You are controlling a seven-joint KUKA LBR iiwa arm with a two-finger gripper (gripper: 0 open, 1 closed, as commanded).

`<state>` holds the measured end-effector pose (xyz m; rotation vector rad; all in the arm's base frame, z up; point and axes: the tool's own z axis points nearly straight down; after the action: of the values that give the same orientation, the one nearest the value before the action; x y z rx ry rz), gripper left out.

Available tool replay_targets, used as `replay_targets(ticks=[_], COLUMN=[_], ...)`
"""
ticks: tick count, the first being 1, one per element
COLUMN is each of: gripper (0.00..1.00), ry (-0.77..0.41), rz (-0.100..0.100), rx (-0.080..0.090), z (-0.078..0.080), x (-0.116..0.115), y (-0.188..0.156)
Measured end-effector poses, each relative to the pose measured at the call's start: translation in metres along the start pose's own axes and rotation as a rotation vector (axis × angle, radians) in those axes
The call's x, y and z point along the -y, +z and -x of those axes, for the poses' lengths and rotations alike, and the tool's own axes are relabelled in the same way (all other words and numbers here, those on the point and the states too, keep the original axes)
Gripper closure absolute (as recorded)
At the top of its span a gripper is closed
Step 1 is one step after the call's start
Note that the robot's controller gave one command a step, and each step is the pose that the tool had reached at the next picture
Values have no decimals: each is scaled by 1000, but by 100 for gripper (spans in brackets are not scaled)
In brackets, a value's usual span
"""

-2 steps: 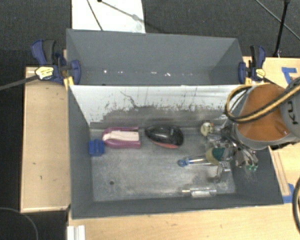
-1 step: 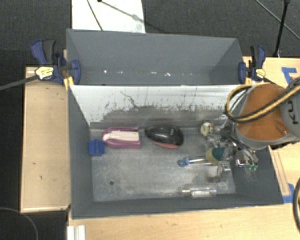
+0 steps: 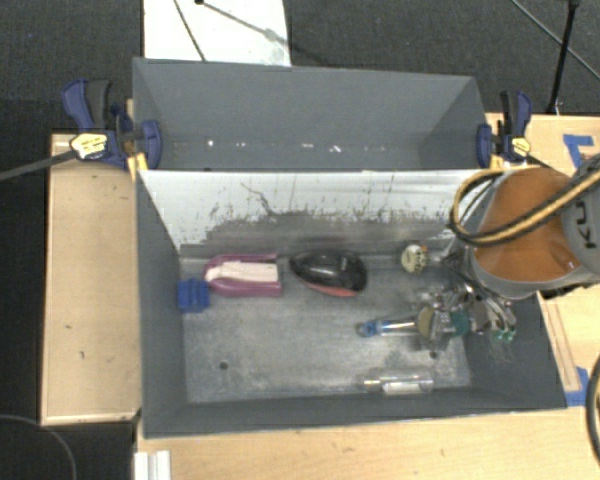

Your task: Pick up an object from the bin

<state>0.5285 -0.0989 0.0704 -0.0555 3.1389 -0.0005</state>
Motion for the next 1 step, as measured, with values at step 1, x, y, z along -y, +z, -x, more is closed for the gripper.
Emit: replay_targets(ticks=[1], gripper=[100], ry=[-3], rz=[-1], rx=[3], z=[1], x=[0], y=[-18])
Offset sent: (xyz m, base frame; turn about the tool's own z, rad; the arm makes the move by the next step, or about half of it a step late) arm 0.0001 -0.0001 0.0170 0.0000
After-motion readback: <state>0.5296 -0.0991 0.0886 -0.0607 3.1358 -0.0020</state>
